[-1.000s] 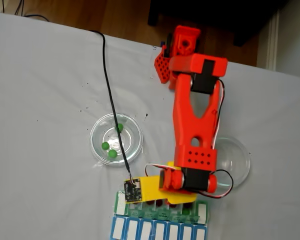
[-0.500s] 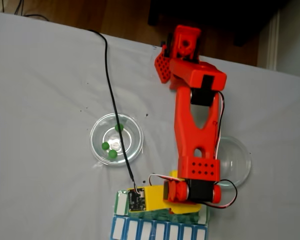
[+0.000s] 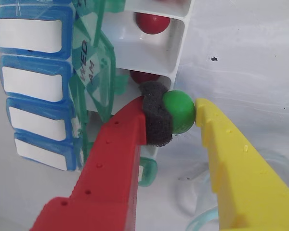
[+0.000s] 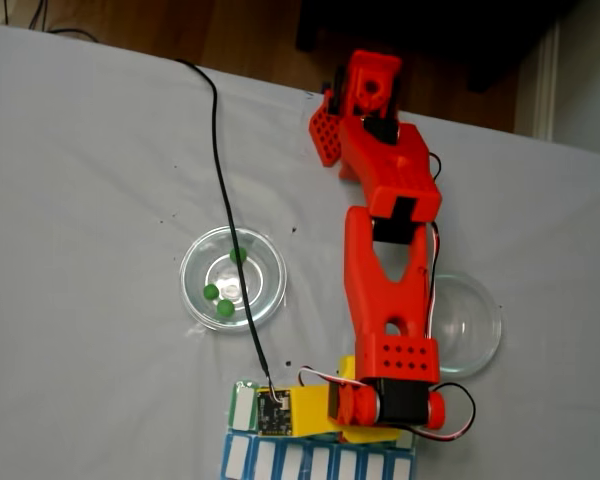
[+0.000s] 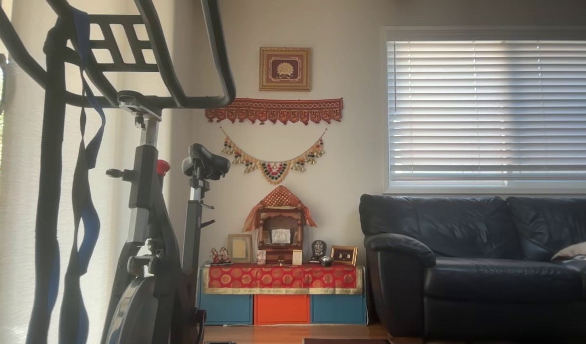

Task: Sort medicines into box.

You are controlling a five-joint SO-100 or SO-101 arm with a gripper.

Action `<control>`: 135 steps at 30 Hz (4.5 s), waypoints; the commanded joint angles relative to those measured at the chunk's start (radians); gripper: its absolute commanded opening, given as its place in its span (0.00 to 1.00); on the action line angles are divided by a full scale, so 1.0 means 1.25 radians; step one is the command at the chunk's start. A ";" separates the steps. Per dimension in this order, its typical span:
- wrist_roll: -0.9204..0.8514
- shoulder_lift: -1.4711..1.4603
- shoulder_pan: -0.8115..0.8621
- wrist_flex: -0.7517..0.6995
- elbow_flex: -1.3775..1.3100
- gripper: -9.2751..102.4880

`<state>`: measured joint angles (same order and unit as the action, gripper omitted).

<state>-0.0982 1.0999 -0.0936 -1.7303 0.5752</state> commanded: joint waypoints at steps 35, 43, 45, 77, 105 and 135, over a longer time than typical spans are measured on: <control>0.091 0.179 -0.017 0.157 0.117 0.09; 0.104 0.162 -0.025 0.141 0.075 0.09; 0.113 0.155 -0.027 0.137 0.064 0.09; 0.137 0.292 -0.037 0.302 0.307 0.30; 0.038 0.228 -0.012 0.131 0.155 0.15; -0.569 0.761 0.441 0.147 0.837 0.09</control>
<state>-0.7885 1.9236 0.4264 -1.6061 1.5739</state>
